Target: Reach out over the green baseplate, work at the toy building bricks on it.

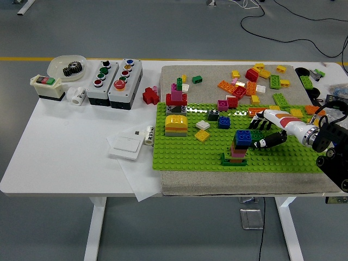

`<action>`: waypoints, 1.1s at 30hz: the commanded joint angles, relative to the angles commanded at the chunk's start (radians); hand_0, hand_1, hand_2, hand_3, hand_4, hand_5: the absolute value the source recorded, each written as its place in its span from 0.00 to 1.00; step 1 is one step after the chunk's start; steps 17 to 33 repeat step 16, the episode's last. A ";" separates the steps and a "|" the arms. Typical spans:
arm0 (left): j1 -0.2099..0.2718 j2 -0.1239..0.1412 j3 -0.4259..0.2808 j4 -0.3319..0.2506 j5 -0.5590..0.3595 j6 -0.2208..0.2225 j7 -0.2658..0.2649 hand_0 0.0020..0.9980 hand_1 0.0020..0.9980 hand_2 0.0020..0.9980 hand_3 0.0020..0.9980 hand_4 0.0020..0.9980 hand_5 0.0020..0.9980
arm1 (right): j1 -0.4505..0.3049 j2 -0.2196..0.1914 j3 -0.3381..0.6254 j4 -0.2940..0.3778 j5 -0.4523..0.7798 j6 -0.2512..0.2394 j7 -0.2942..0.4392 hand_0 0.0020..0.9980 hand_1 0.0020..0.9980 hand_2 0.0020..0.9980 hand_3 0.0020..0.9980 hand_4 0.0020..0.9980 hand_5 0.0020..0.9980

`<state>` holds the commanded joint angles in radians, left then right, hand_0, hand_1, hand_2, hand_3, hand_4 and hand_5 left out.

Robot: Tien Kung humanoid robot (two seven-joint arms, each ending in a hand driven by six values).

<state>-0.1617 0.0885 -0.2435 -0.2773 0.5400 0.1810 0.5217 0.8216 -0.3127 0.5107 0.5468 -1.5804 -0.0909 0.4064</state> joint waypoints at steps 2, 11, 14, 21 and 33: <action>0.000 0.000 -0.001 0.000 0.002 0.000 0.000 0.41 0.55 0.65 0.80 0.84 0.92 | -0.001 0.001 -0.002 0.000 0.002 -0.005 0.001 0.45 0.50 0.56 0.54 0.92 0.32; -0.001 0.000 -0.004 -0.001 0.009 -0.002 0.002 0.41 0.55 0.65 0.80 0.84 0.92 | -0.003 0.007 -0.008 0.000 0.007 -0.024 0.003 0.38 0.45 0.53 0.53 0.88 0.34; -0.003 0.000 -0.005 -0.001 0.010 -0.002 0.002 0.41 0.55 0.65 0.80 0.84 0.92 | -0.003 0.006 -0.009 0.000 0.012 -0.027 0.004 0.38 0.45 0.53 0.53 0.88 0.34; -0.004 0.000 -0.002 -0.002 0.007 -0.002 0.001 0.41 0.55 0.65 0.80 0.84 0.92 | -0.002 0.004 -0.009 0.000 0.014 -0.031 0.005 0.38 0.45 0.53 0.53 0.88 0.34; -0.004 0.000 -0.002 -0.002 0.007 -0.002 0.001 0.41 0.55 0.65 0.80 0.84 0.92 | -0.002 0.004 -0.009 0.000 0.014 -0.031 0.005 0.38 0.45 0.53 0.53 0.88 0.34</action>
